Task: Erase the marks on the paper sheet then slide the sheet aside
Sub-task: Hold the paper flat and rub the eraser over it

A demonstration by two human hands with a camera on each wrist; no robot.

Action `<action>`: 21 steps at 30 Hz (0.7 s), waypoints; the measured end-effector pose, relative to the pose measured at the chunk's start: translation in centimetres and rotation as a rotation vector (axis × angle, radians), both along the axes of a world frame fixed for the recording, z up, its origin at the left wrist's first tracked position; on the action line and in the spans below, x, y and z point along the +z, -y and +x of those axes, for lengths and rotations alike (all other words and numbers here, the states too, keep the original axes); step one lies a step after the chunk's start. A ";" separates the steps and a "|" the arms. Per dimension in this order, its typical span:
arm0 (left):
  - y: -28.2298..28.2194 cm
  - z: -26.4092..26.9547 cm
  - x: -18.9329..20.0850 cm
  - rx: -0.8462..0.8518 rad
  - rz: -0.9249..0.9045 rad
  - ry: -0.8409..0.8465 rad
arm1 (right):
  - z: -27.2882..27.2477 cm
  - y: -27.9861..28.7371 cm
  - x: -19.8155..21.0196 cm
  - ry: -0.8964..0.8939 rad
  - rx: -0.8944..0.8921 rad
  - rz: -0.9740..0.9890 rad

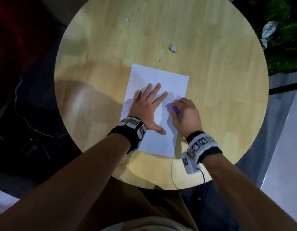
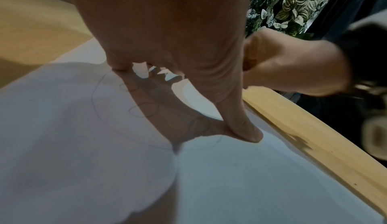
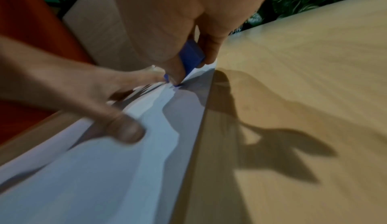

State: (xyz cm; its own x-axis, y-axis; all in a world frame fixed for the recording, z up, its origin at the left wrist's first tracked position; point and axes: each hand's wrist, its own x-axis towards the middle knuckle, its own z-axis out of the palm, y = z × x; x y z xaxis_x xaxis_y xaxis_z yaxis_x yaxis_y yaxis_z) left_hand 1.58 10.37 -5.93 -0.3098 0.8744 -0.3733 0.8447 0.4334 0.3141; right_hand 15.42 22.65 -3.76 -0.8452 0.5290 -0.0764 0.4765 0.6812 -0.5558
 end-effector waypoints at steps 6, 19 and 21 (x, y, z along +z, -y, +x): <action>0.2 0.0 -0.1 0.011 0.040 -0.009 | 1.8 1.5 0.8 0.035 0.153 -0.055; 3.1 -0.2 0.4 -0.061 0.133 0.132 | 3.0 0.6 1.0 0.011 0.035 -0.013; 3.2 -0.5 0.4 -0.099 0.080 0.112 | 1.9 0.2 0.4 0.008 0.039 -0.026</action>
State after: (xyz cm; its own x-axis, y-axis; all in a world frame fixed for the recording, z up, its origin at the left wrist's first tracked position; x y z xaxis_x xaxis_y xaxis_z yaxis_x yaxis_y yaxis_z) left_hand 1.08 7.20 -5.53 -0.1807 0.9269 -0.3289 0.8398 0.3195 0.4390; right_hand 17.37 22.46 -3.32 -0.8644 0.4933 -0.0969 0.4545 0.6845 -0.5700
